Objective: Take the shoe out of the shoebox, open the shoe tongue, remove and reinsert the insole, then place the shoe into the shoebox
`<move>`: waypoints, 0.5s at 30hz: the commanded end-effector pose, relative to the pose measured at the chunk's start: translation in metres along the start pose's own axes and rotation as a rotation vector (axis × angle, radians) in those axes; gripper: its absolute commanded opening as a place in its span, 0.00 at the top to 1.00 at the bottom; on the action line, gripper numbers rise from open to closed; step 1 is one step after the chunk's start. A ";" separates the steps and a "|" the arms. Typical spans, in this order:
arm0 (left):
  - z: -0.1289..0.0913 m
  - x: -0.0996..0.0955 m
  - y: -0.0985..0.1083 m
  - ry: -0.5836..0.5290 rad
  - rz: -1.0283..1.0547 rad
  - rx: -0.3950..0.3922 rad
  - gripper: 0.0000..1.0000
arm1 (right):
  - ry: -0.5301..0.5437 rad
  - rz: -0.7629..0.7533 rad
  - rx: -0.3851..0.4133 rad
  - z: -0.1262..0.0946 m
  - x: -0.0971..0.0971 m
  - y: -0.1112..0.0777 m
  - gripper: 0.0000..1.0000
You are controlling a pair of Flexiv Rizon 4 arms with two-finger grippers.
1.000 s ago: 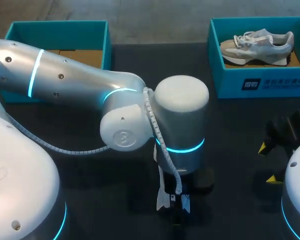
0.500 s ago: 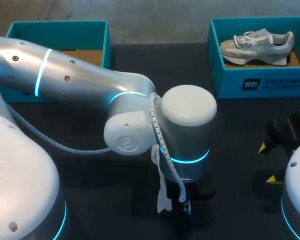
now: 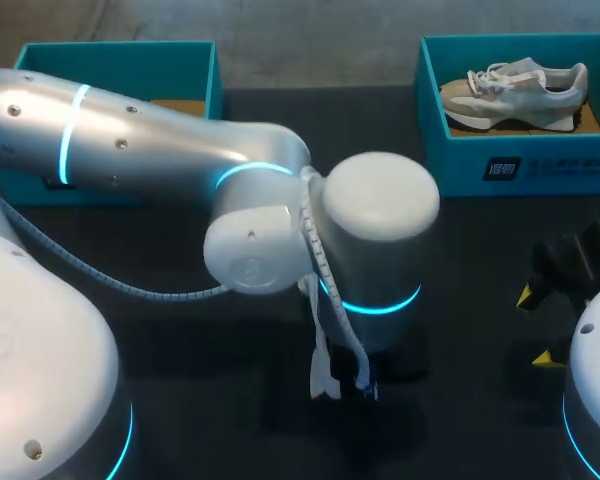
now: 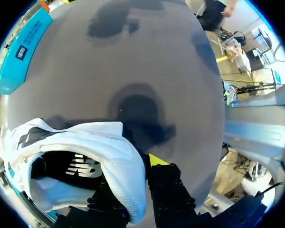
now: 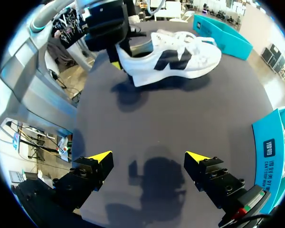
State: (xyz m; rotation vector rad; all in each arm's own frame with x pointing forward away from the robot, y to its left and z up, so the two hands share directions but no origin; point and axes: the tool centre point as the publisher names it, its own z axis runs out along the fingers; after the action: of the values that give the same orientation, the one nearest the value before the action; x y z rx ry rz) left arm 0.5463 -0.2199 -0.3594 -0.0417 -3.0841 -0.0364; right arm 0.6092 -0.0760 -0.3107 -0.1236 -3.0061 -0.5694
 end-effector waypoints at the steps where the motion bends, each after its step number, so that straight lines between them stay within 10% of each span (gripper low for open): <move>1: -0.045 -0.023 0.020 0.006 0.011 -0.004 1.00 | -0.003 0.000 0.001 0.000 0.002 0.000 0.00; 15: -0.107 -0.079 0.052 0.032 0.008 -0.025 1.00 | -0.003 0.000 0.001 0.000 0.002 0.000 0.00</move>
State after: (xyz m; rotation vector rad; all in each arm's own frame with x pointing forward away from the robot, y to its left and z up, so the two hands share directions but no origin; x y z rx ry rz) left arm 0.6314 -0.1871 -0.2781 -0.0530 -3.0464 -0.1028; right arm 0.6091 -0.0760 -0.3107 -0.1236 -3.0060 -0.5694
